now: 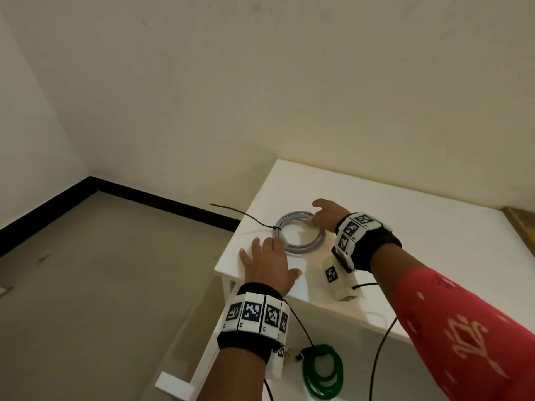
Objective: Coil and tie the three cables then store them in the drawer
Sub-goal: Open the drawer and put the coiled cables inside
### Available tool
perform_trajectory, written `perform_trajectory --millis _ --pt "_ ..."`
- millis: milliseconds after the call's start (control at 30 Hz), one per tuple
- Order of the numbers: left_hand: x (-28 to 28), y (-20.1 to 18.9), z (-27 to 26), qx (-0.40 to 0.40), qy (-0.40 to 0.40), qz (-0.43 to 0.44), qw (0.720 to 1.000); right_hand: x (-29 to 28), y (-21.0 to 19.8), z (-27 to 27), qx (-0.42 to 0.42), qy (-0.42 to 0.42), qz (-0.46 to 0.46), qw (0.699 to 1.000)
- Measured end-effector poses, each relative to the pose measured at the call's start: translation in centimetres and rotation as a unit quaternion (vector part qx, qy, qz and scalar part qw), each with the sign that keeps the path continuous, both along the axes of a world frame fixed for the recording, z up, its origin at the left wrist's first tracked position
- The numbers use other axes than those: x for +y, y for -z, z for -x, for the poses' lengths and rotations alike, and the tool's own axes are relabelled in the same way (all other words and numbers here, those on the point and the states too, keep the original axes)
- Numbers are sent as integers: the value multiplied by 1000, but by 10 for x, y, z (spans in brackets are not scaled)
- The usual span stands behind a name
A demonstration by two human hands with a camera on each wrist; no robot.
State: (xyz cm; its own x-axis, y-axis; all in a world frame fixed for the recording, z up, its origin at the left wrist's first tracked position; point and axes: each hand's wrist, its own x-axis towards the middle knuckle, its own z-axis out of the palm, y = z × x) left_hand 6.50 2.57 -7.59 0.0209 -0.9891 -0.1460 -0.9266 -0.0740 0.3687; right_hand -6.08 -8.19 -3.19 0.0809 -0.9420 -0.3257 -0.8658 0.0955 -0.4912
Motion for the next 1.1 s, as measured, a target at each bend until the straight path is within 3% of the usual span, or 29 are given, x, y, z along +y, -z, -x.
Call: perform_trajectory --millis 200,367,467,767,900,1100 --pt "3 -3 5 22 21 -8 999 7 3 10 32 6 43 999" --pt "18 -16 14 -14 67 19 997 38 7 37 -91 75 25 993" --pt "25 -26 23 12 100 23 995 66 5 58 -150 101 18 983" --pt "42 -31 54 52 255 -18 965 150 1 126 -186 46 -1 981" --pt "48 -28 68 61 317 -59 945 181 6 152 -105 -47 29 993" --pt "53 -9 86 -20 365 -135 921 208 39 160 156 -167 -42 973"
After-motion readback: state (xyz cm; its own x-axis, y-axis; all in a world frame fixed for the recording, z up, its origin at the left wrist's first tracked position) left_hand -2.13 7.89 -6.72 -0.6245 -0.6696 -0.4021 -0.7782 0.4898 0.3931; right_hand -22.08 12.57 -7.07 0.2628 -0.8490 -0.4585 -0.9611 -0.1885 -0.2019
